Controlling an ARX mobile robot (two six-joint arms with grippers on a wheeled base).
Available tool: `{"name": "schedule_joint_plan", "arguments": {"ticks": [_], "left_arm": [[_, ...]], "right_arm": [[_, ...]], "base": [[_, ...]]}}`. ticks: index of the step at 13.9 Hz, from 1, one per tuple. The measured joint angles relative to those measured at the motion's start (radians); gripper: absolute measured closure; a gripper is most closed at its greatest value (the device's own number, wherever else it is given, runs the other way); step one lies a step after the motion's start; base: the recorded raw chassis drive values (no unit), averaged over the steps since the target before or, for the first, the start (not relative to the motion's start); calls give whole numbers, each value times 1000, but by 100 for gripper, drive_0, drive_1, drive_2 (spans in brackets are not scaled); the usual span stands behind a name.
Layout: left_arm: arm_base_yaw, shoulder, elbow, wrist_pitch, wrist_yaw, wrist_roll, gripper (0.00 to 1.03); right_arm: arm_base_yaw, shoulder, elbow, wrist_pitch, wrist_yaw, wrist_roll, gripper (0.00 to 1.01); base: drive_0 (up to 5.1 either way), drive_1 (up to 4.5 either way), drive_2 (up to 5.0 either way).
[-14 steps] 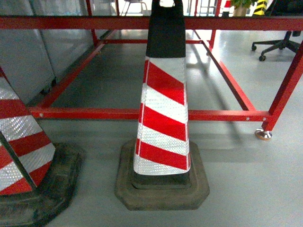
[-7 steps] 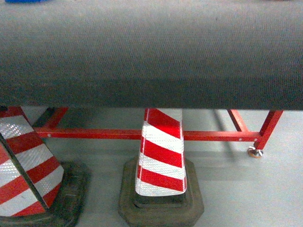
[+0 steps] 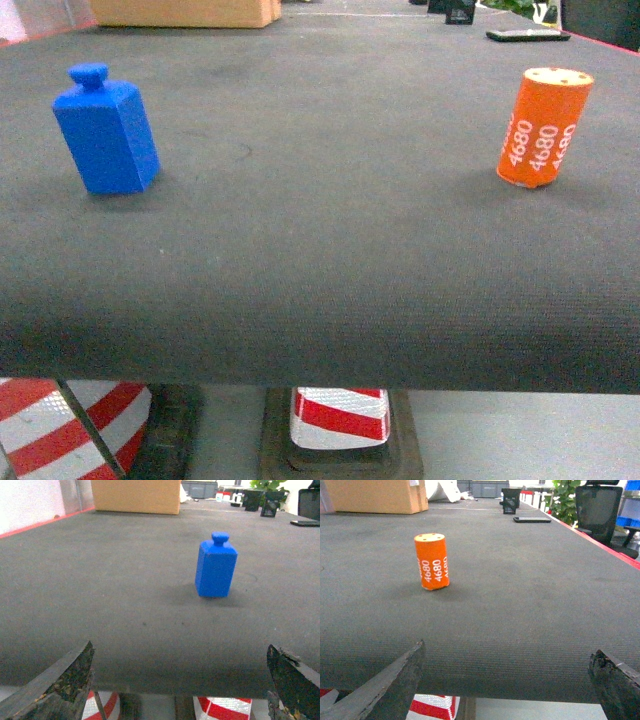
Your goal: Sort blue parts and orange caps into right shelf containers
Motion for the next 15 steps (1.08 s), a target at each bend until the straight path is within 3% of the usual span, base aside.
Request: {"name": "schedule_joint_plan", "arguments": {"ticks": [15], "left_arm": [[0,0,0,0,0,0,5]], "right_arm": [[0,0,0,1,0,0,3]], "base": [[0,0,0]]}}
